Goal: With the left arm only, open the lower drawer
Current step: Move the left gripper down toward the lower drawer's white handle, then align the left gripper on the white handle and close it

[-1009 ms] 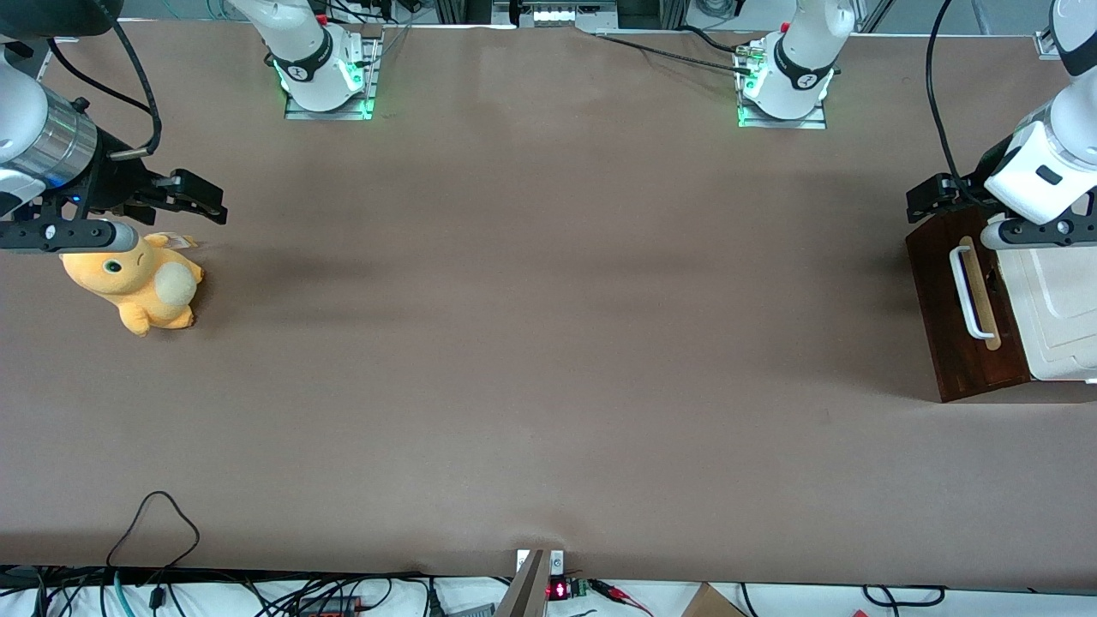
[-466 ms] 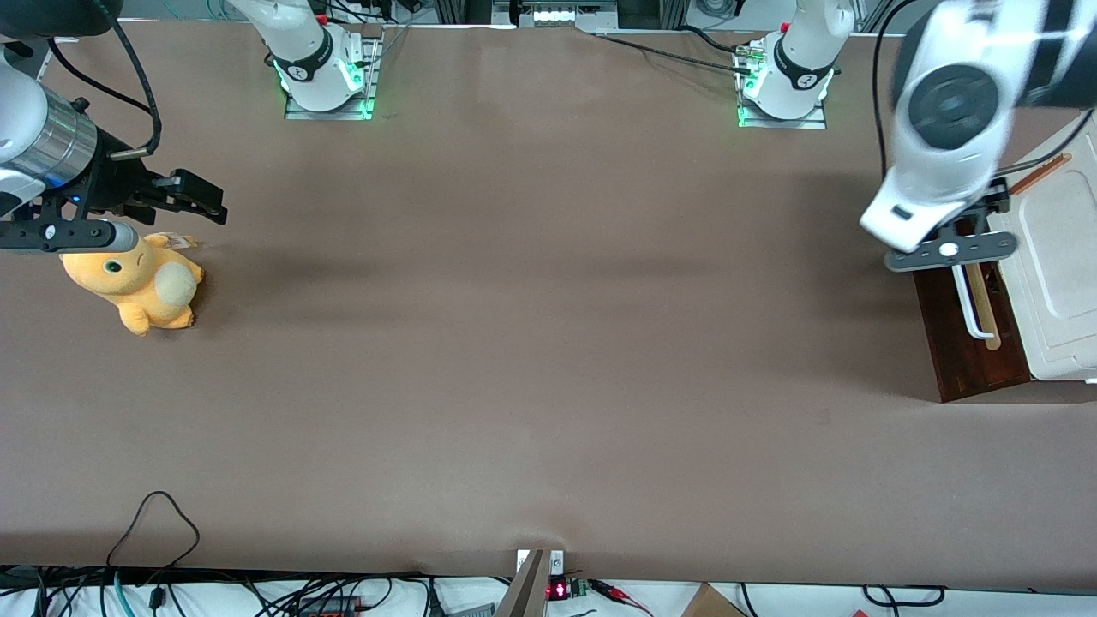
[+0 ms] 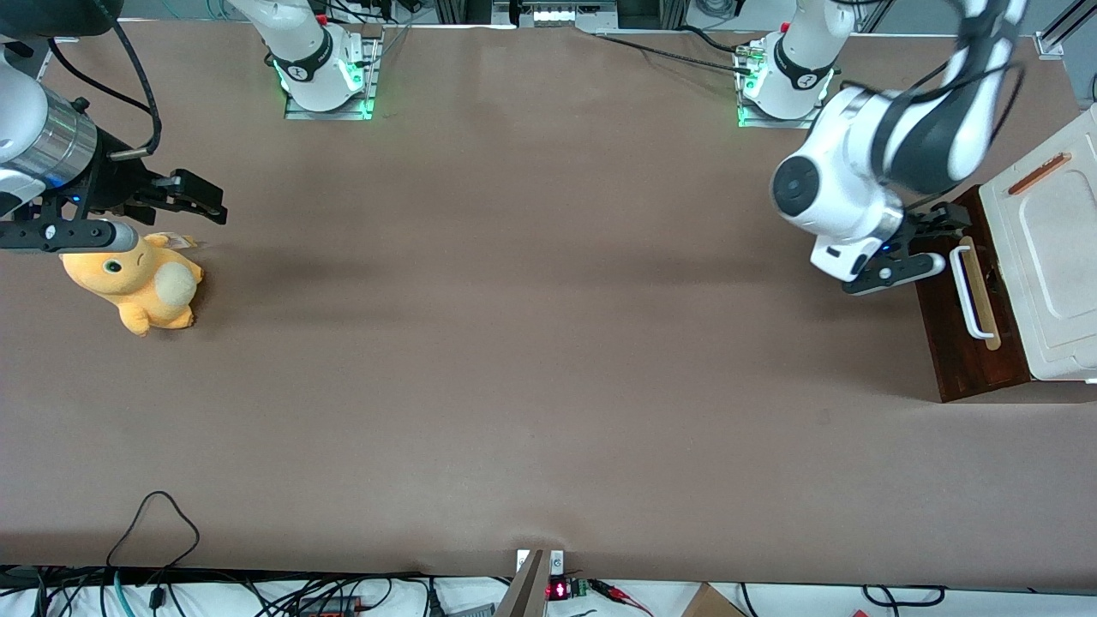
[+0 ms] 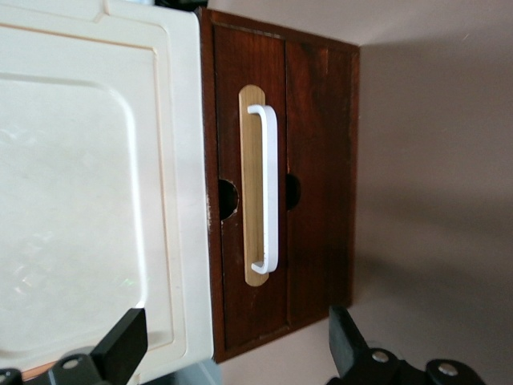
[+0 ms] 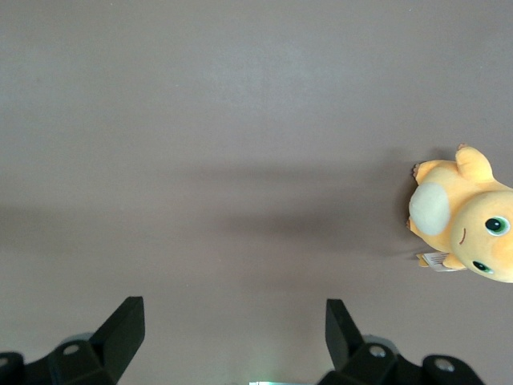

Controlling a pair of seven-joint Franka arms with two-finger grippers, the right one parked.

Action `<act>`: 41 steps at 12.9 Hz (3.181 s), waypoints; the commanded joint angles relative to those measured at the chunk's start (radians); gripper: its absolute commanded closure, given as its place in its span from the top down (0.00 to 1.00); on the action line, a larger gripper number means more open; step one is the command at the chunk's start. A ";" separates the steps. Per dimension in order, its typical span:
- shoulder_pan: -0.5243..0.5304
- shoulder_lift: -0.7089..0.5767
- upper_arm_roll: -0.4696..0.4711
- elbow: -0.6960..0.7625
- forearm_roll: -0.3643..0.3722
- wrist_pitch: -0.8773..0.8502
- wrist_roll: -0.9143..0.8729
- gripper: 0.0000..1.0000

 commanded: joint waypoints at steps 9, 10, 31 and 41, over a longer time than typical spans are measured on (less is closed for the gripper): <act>0.011 0.220 0.121 -0.104 0.456 0.036 -0.335 1.00; 0.011 0.236 0.140 -0.106 0.503 0.035 -0.334 1.00; -0.008 0.277 0.204 -0.097 0.594 0.067 -0.289 0.52; -0.008 0.275 0.204 -0.098 0.596 0.078 -0.287 0.46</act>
